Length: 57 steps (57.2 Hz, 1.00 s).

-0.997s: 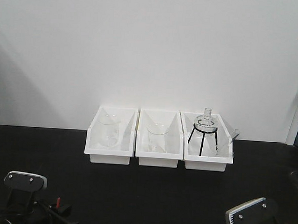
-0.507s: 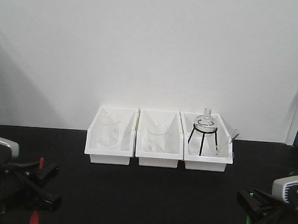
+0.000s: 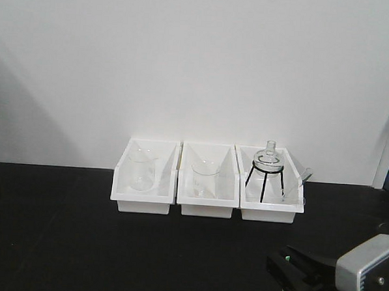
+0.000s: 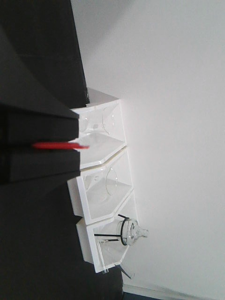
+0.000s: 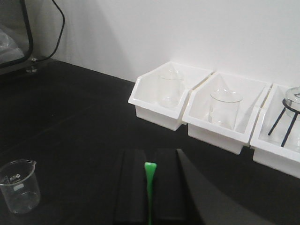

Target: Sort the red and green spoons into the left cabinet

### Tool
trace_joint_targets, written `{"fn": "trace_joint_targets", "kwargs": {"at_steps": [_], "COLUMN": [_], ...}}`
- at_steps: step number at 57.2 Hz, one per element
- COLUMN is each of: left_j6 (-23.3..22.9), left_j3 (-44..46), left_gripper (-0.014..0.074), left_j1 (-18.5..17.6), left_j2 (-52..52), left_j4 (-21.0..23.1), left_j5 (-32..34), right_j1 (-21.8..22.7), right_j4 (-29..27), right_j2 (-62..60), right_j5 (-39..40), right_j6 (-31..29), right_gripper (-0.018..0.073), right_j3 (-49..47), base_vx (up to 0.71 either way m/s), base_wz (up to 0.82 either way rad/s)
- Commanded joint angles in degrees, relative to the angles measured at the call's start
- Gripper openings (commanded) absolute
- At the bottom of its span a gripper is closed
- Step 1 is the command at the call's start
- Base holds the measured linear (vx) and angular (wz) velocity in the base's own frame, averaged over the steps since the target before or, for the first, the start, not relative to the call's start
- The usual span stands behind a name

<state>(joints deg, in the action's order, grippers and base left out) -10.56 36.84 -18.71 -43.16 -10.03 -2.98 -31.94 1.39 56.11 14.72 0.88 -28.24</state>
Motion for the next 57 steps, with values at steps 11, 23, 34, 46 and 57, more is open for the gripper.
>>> {"fn": "trace_joint_targets", "kwargs": {"at_steps": [11, 23, 34, 46, 57], "left_j6": [0.05, 0.10, 0.04, 0.04, 0.04], "left_j3": [1.48, -4.07, -8.14, -8.20, -8.20], "left_gripper": [0.0002, 0.0002, 0.0002, 0.0002, 0.0002], "left_j1": [-0.19, -0.19, -0.19, -0.19, -0.19], "left_j2": [11.36, 17.09, 19.73, 19.79, 19.79], "left_j4": [4.12, 6.35, 8.38, 8.19, 8.19], "left_j5": [-8.43, -9.97, -9.93, -9.98, -9.98], "right_j1": [-0.09, -0.09, -0.09, -0.09, -0.09], "right_j4": [-0.03, -0.03, -0.03, -0.03, -0.03], "right_j2": [-11.16, -17.01, -17.10, -17.10, -17.10], "right_j5": [-4.49, -10.90, -11.10, -11.98, -11.98], "right_j6": [-2.13, -6.04, -5.57, -5.57, -5.57], "right_gripper": [-0.0005, -0.0005, -0.0005, -0.0005, -0.0005], "right_j3": [-1.63, -1.63, -1.43, -1.43, -1.43], "base_vx": [0.00, 0.00, 0.00, 0.00, 0.00], "base_wz": [0.00, 0.00, 0.00, 0.00, 0.00]}}
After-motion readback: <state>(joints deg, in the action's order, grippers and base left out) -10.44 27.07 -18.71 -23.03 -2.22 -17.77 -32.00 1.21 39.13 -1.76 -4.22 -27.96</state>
